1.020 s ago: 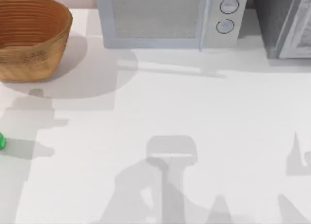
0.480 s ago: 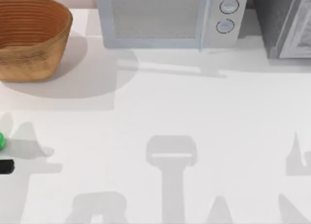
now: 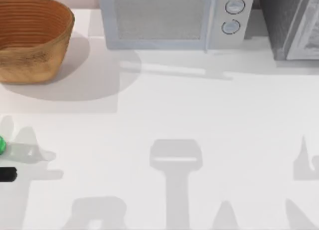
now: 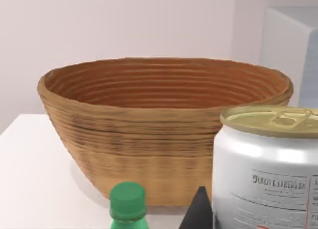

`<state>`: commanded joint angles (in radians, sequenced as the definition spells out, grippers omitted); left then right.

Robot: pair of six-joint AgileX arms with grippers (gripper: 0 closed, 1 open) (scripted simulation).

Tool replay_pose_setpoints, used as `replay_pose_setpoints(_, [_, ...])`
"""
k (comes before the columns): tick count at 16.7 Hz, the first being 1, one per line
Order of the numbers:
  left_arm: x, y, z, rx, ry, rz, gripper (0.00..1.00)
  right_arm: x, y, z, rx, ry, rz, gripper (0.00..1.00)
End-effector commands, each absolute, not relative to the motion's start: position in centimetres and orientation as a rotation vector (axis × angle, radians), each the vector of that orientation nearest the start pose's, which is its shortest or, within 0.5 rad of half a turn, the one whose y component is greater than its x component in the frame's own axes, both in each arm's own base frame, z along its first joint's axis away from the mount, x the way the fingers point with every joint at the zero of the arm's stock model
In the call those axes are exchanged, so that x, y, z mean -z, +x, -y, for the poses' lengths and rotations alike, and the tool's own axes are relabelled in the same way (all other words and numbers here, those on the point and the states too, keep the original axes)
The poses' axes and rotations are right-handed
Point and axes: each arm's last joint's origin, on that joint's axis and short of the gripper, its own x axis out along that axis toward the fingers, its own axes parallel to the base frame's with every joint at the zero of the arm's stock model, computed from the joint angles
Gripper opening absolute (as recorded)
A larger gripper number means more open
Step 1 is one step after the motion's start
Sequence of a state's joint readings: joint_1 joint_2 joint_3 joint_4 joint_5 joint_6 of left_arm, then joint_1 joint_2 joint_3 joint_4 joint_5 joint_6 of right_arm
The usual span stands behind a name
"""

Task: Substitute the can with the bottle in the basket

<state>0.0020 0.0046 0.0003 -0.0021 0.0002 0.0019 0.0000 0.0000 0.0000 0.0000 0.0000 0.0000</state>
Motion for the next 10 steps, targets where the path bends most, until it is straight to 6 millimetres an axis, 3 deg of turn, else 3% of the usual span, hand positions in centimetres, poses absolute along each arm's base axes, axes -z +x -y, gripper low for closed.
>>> replay_pose_setpoints(6, [-15.5, 11.2, 0.4, 0.056, -0.004, -0.097, 0.0, -16.0, 10.6, 0.1, 0.0, 0.0, 0.0, 1.0])
replay_pose_setpoints(10, [-16.9, 12.6, 1.1, 0.175, -0.01, -0.147, 0.0, -16.0, 10.6, 0.1, 0.0, 0.0, 0.0, 1.0])
